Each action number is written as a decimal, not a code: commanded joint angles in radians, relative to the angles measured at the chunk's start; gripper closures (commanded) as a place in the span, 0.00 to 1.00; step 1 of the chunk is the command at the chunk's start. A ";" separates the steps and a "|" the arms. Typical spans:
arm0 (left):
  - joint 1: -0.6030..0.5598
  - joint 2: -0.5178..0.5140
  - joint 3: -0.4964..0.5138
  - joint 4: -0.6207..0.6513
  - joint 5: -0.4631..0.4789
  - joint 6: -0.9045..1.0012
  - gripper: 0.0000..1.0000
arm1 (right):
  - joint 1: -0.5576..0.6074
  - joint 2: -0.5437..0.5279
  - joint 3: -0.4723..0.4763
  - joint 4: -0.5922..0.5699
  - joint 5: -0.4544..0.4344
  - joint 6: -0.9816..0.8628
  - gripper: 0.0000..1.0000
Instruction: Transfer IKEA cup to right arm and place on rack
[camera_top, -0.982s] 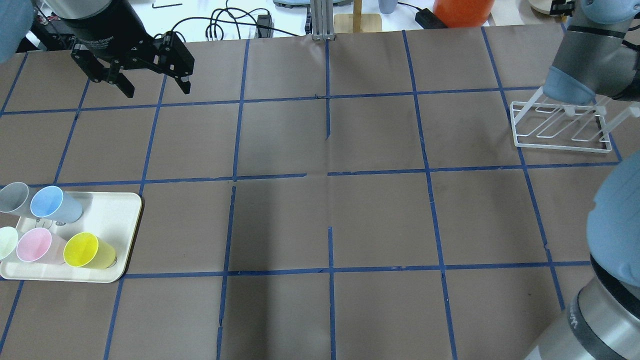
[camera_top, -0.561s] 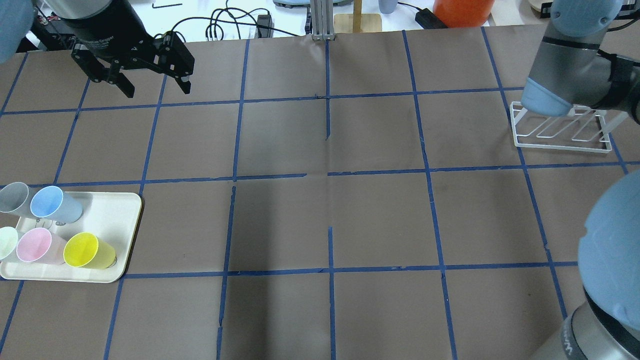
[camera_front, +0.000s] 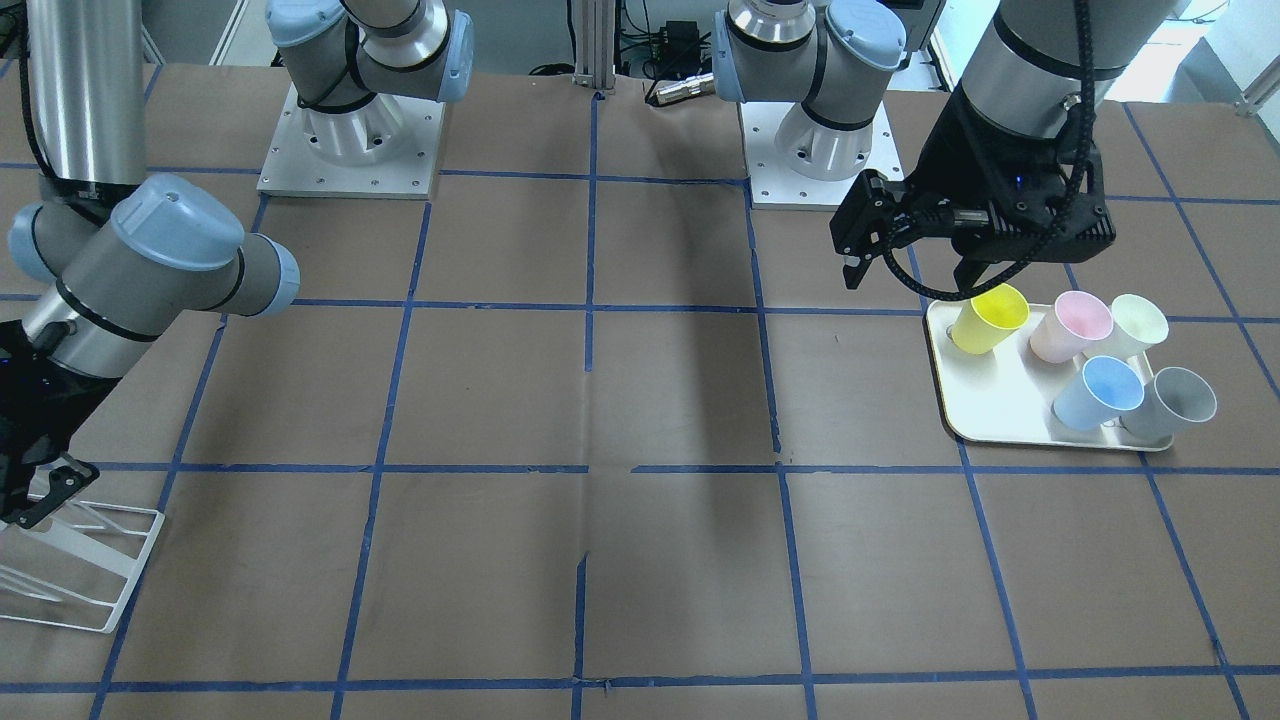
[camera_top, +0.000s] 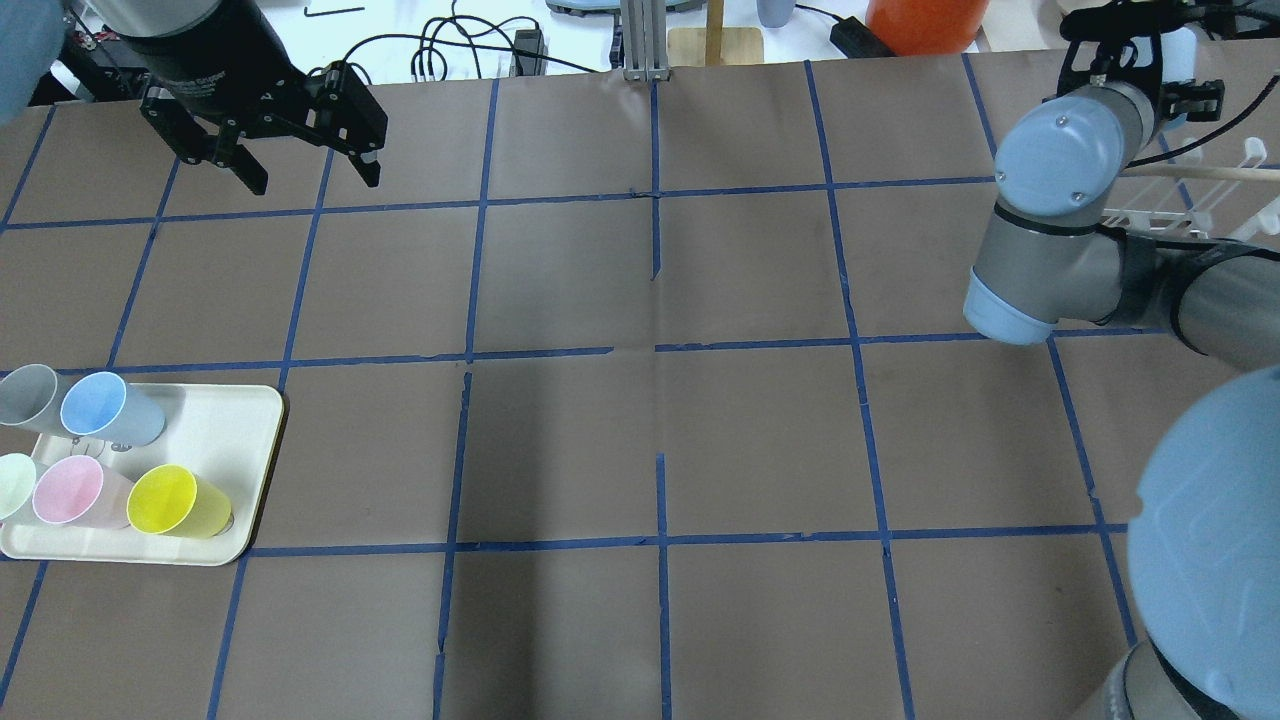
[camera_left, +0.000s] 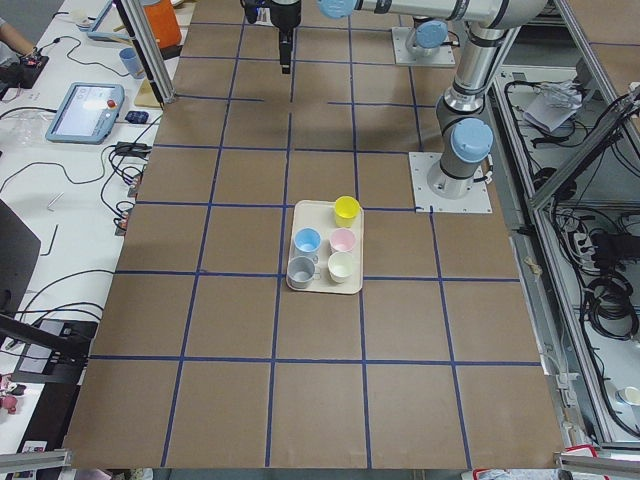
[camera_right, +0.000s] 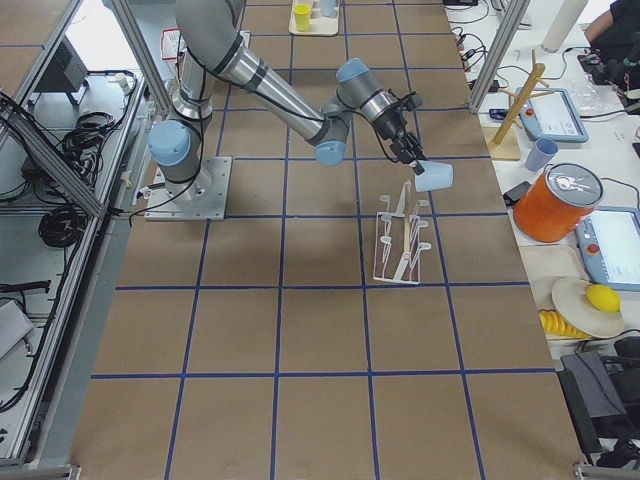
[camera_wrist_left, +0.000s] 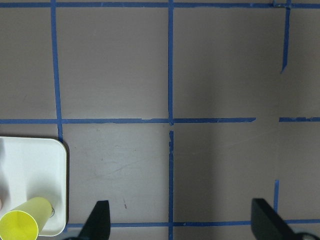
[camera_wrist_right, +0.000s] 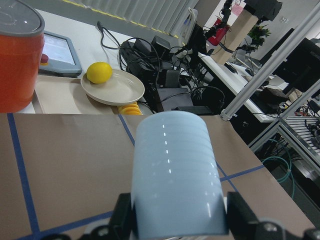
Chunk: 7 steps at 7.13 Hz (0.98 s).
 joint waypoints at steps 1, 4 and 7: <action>0.000 0.001 0.000 0.000 0.000 0.000 0.00 | 0.004 -0.075 0.108 -0.029 -0.021 0.007 1.00; 0.000 0.001 0.000 0.000 0.000 0.000 0.00 | 0.004 -0.068 0.141 -0.111 -0.023 -0.050 1.00; 0.000 0.001 0.000 0.000 0.000 0.000 0.00 | 0.004 0.068 0.144 -0.344 -0.048 -0.052 1.00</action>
